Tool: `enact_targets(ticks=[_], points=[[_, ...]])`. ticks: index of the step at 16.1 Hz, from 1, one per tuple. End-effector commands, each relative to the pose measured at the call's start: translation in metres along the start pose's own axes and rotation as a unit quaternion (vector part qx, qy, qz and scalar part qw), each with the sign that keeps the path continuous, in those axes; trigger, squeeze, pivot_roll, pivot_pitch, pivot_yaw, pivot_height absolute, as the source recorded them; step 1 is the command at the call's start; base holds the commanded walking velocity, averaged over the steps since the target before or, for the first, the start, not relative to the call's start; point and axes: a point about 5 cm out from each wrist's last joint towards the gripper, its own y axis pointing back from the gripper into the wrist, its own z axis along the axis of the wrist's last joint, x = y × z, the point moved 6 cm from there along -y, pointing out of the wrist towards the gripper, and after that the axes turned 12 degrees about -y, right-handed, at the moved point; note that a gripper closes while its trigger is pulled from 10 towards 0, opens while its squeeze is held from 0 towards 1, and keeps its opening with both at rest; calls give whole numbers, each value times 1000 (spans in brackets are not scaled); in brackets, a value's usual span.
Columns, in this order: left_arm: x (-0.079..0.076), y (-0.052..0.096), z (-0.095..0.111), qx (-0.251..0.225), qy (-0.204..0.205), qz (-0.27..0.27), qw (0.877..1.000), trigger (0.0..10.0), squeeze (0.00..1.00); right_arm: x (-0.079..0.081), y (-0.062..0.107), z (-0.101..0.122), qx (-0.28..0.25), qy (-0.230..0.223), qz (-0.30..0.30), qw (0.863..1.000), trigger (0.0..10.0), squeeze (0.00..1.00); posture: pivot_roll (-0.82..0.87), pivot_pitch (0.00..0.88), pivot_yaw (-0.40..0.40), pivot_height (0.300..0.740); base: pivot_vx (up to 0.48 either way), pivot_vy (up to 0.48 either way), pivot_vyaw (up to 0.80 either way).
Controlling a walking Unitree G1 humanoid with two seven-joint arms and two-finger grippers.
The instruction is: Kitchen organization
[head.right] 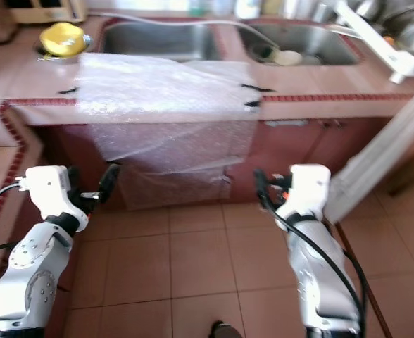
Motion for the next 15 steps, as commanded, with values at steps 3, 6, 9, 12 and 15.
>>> enact_targets(ticks=[3,6,9,12,15], points=[[1,4,2,-3,-2,4,1000,10000,0,10,3,12,-20,-1,25,999,10000,0,-31,122,-25,740,0,0,0],[2,3,10,-12,-2,9,1000,10000,0,20,1,20,-36,18,44,998,10000,0,-29,127,-26,740,281,0,0],[1,3,10,-11,2,7,1000,10000,0,20,1,17,-30,25,44,998,10000,0,-31,133,-27,740,374,0,0],[-2,4,11,-11,3,4,1000,10000,0,18,2,16,-29,22,41,999,10000,0,-29,135,-23,740,393,0,0],[-2,3,14,-14,3,2,1000,10000,0,18,2,16,-30,22,39,999,10000,0,-28,138,-18,740,393,0,0]])
